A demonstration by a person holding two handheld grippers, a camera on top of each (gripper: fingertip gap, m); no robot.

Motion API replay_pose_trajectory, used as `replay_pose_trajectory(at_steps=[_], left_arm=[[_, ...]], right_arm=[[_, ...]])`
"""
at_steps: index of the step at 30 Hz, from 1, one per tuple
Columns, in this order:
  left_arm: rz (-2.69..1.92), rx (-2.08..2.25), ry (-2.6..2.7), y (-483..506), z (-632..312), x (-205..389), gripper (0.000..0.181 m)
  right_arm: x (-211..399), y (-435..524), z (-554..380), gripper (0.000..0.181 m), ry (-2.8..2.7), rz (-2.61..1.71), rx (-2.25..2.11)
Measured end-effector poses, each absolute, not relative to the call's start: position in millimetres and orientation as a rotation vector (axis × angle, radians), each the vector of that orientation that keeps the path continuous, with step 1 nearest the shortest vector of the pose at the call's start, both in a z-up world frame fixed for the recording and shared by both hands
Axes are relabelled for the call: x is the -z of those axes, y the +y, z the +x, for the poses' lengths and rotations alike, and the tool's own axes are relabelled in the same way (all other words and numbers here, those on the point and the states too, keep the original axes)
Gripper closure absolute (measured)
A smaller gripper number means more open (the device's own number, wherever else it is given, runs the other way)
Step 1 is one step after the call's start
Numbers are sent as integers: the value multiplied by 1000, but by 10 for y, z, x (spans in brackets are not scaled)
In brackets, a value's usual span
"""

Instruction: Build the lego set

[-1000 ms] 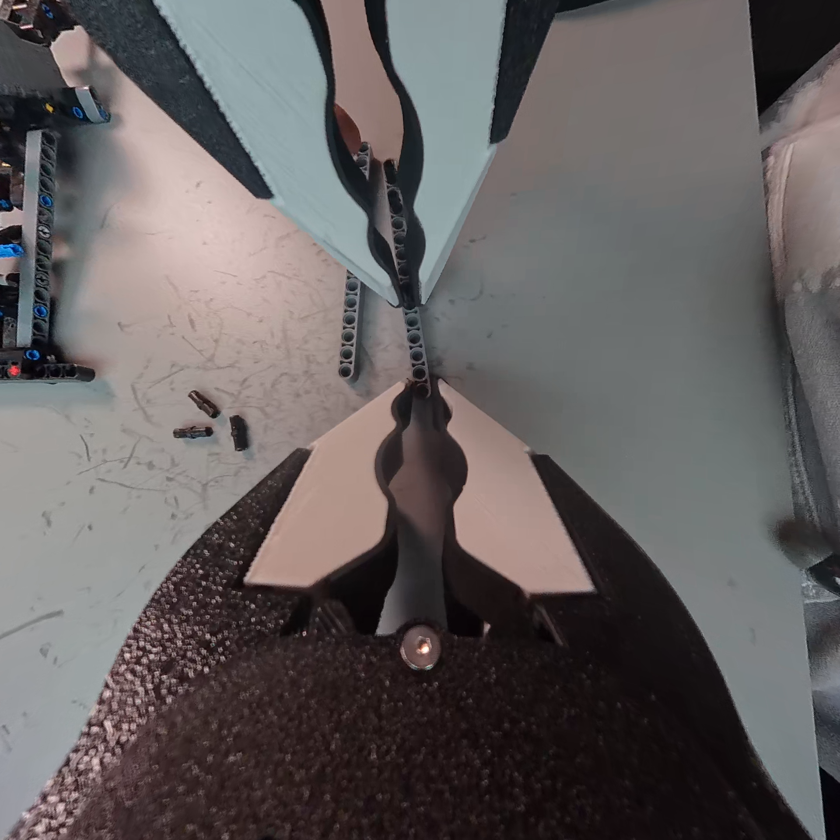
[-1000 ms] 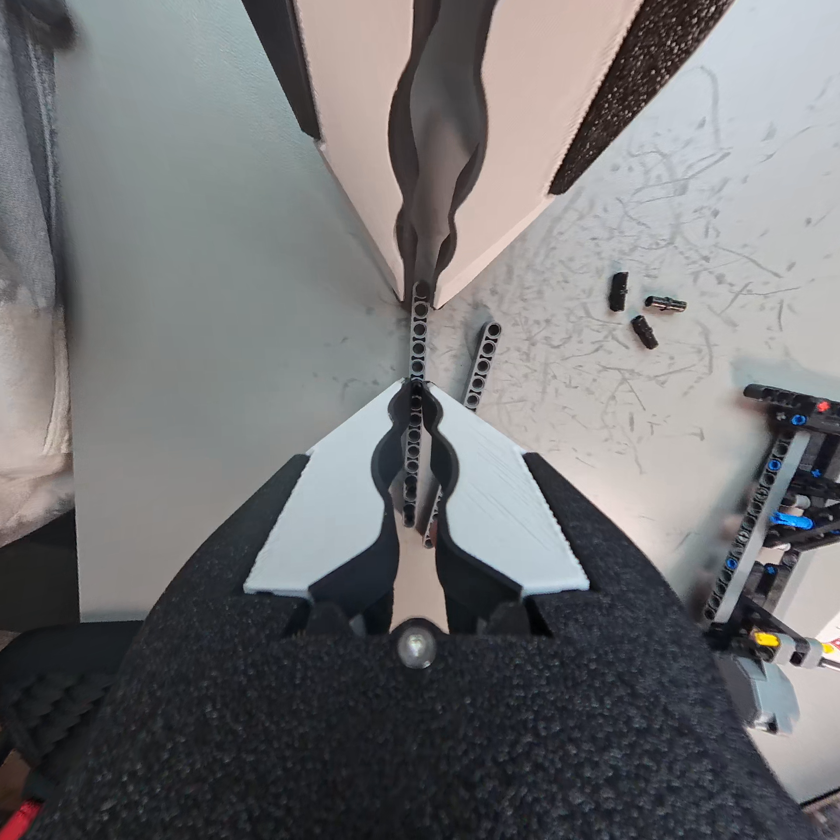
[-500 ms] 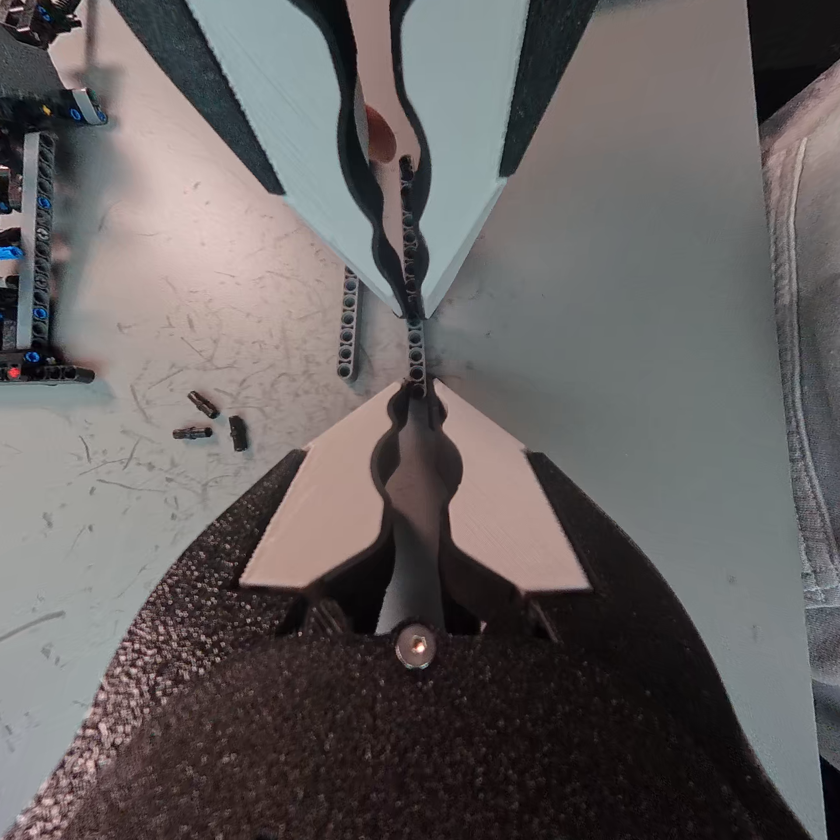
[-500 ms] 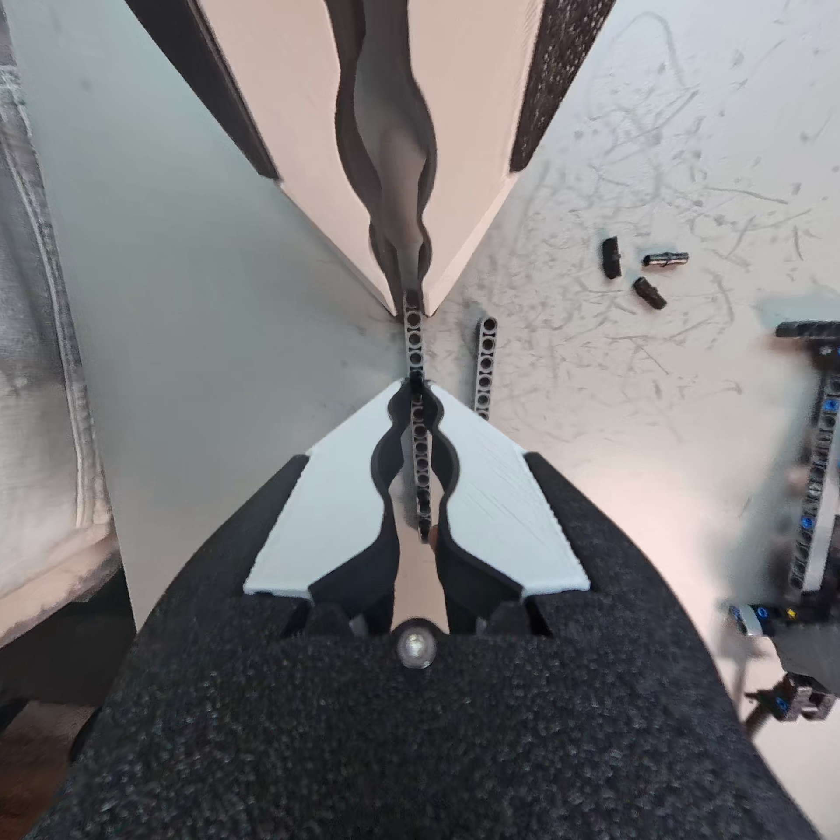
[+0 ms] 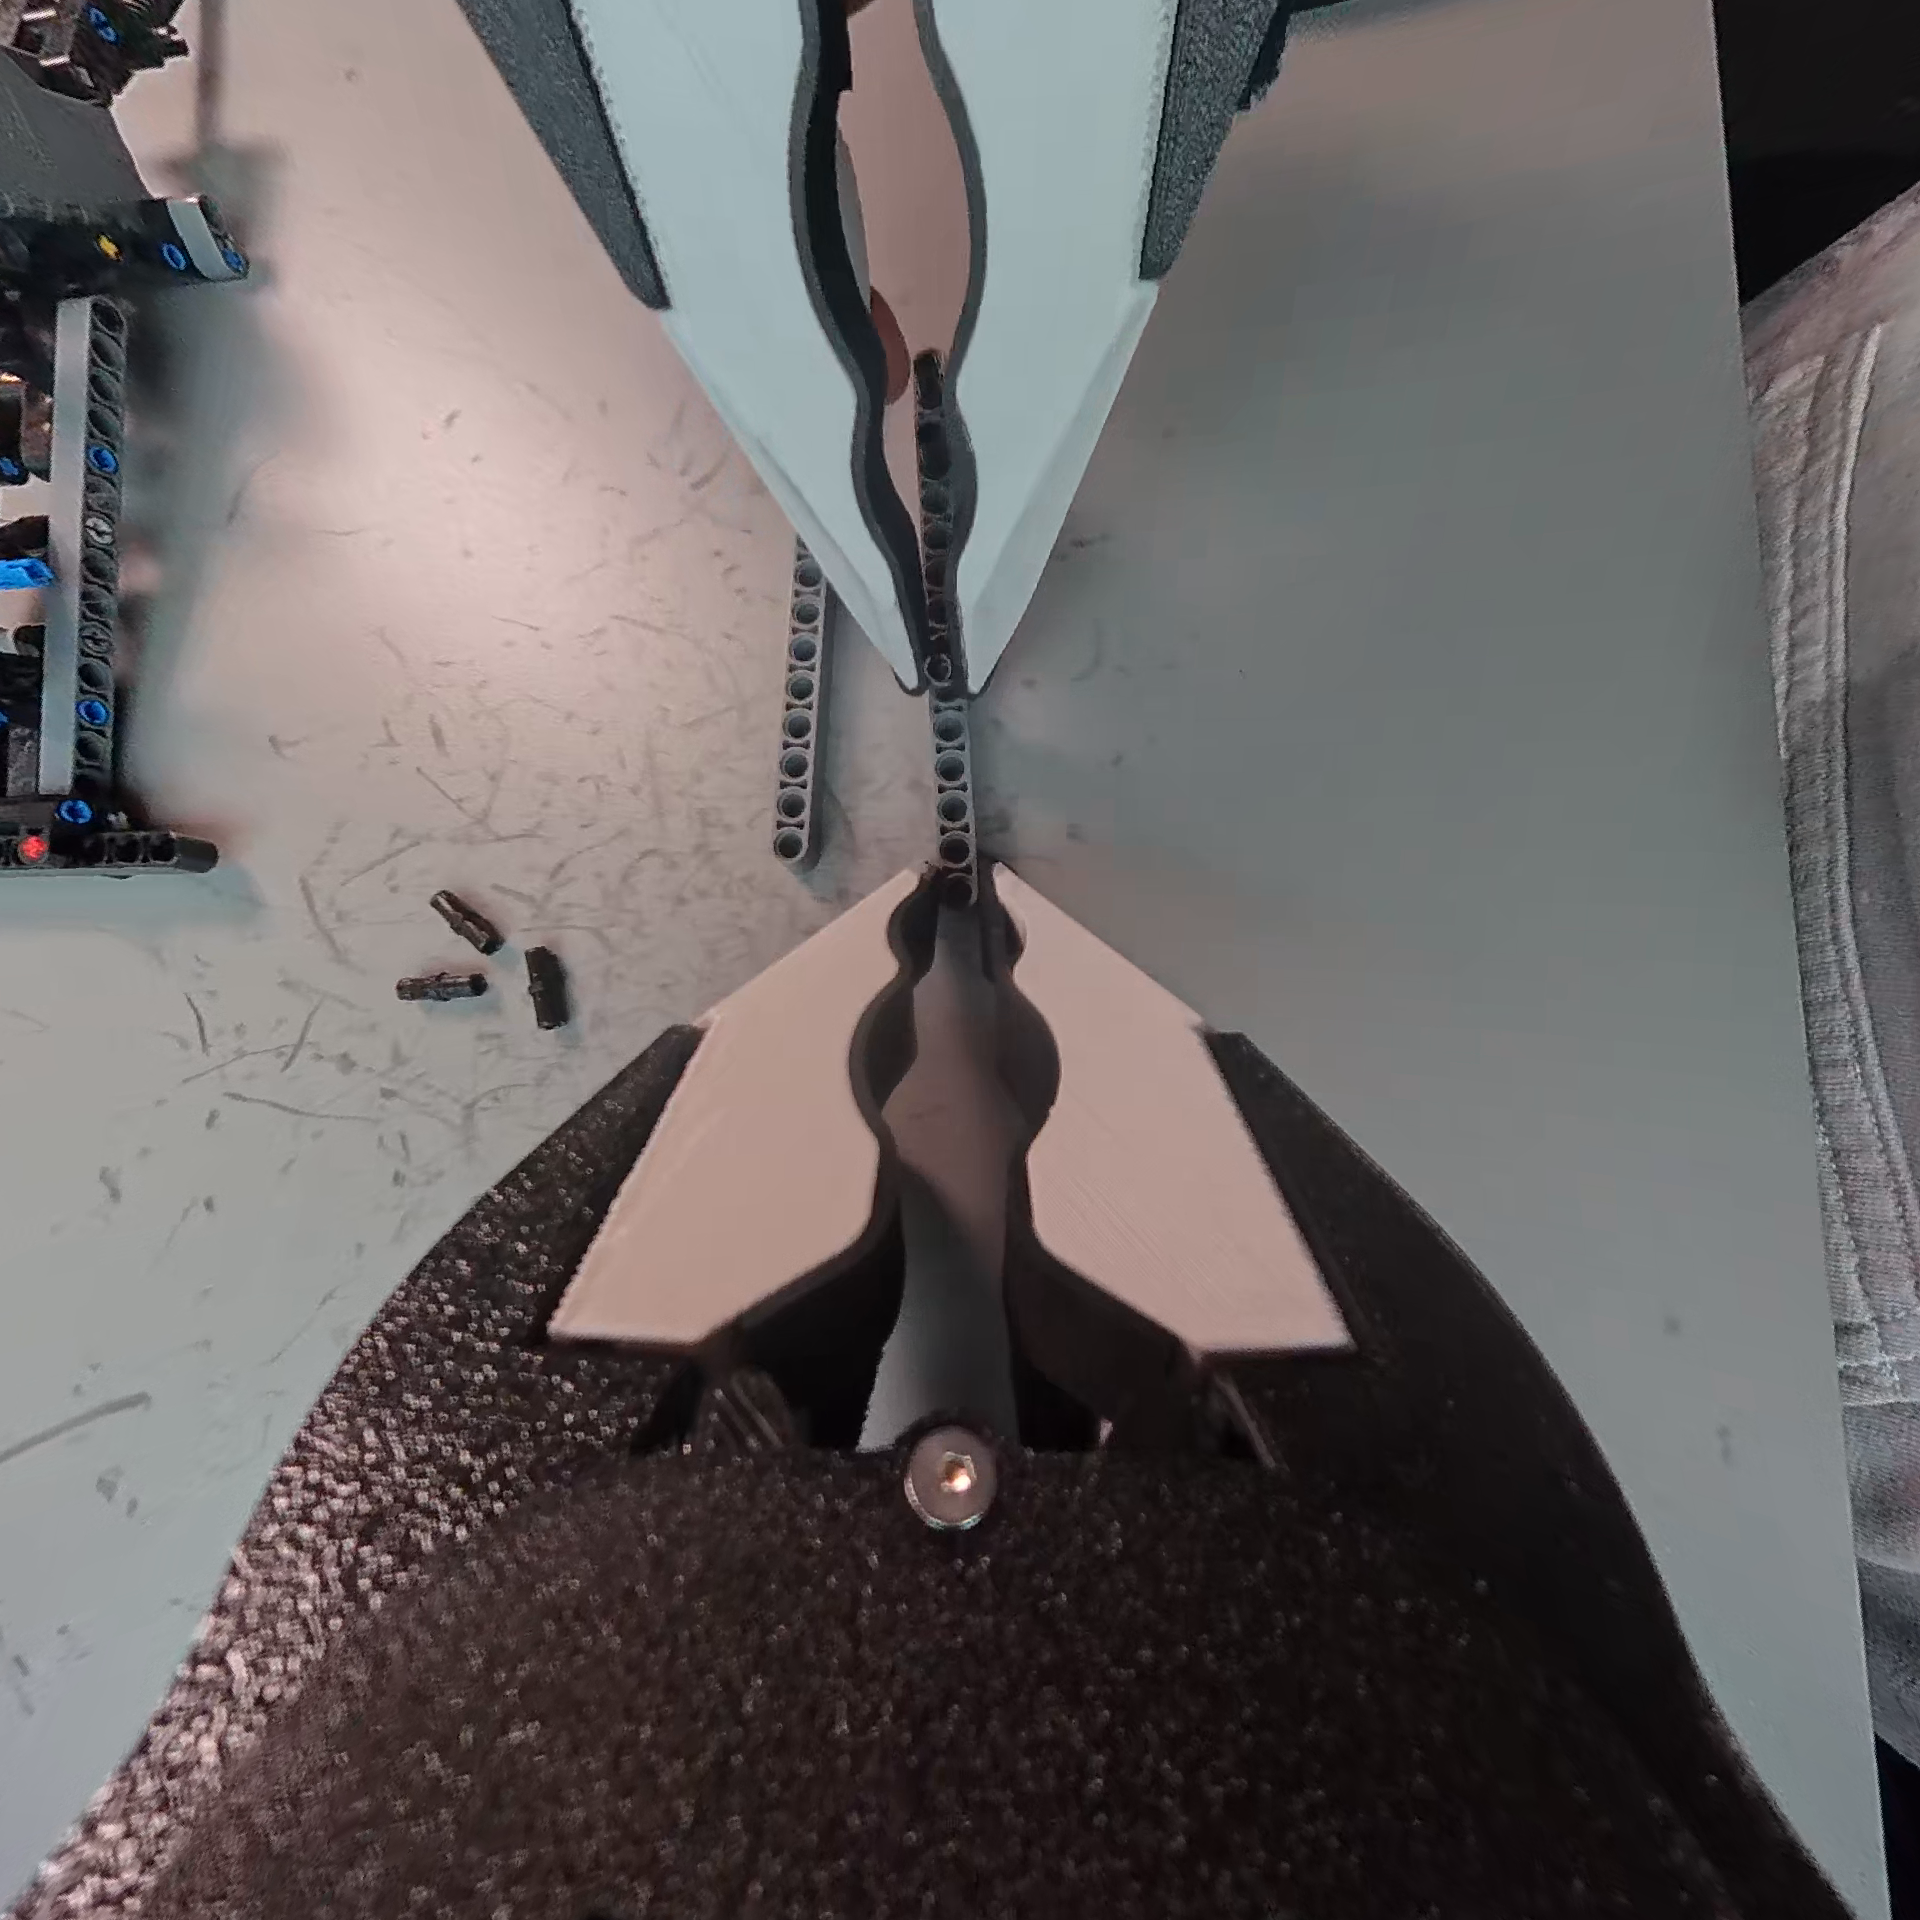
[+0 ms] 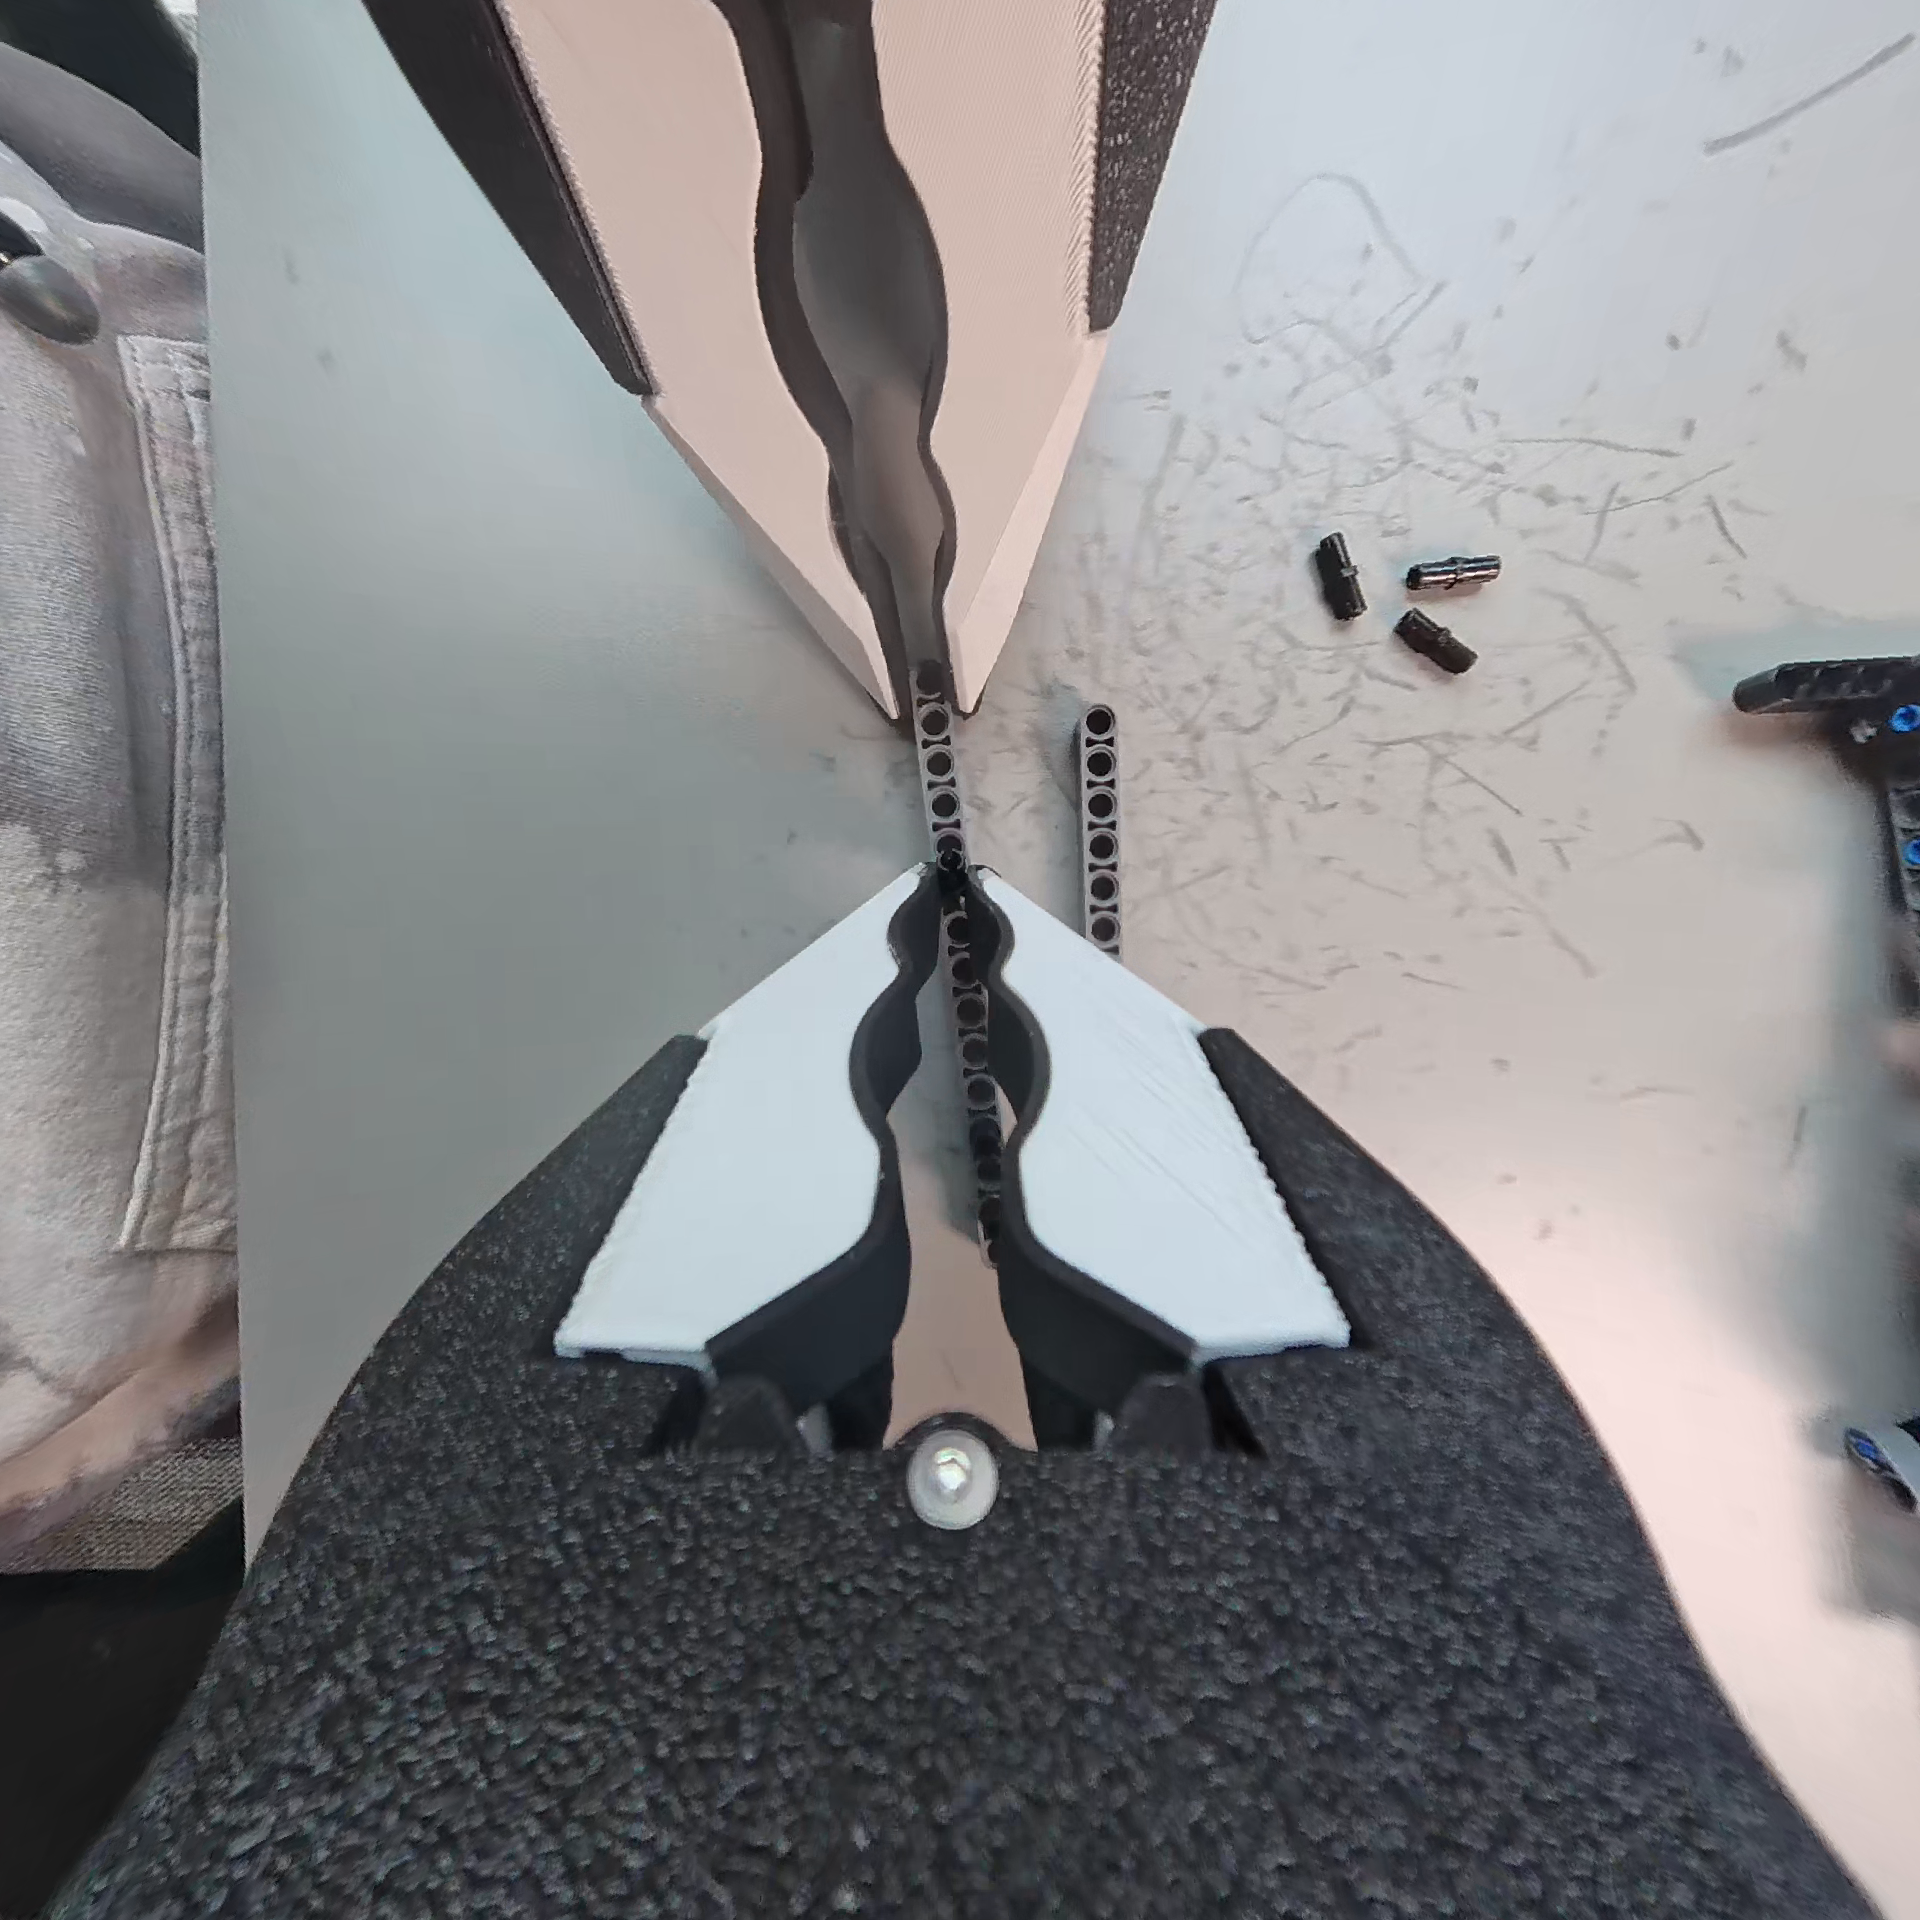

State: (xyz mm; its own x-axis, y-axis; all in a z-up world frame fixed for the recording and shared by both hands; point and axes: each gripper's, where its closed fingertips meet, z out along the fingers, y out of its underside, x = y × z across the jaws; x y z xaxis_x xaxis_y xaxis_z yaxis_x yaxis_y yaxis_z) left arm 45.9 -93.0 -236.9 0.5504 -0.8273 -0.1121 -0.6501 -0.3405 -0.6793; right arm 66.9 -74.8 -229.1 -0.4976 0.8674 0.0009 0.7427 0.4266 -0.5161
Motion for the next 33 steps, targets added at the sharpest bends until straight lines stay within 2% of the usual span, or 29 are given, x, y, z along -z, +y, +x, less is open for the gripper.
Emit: replay_pose_trajectory(at_steps=[10, 17, 33], left_arm=[[-2098, 325, 1183, -930, 458, 2367, 173], [-2104, 320, 1182, -931, 457, 2367, 173], [-2108, 323, 1179, -932, 455, 2369, 172]], right_arm=[[2203, -779, 594, 177, -2225, -1417, -824], [2270, -752, 646, 177, -2156, -1452, -732], [2292, -750, 676, 177, -2416, -1303, -718]])
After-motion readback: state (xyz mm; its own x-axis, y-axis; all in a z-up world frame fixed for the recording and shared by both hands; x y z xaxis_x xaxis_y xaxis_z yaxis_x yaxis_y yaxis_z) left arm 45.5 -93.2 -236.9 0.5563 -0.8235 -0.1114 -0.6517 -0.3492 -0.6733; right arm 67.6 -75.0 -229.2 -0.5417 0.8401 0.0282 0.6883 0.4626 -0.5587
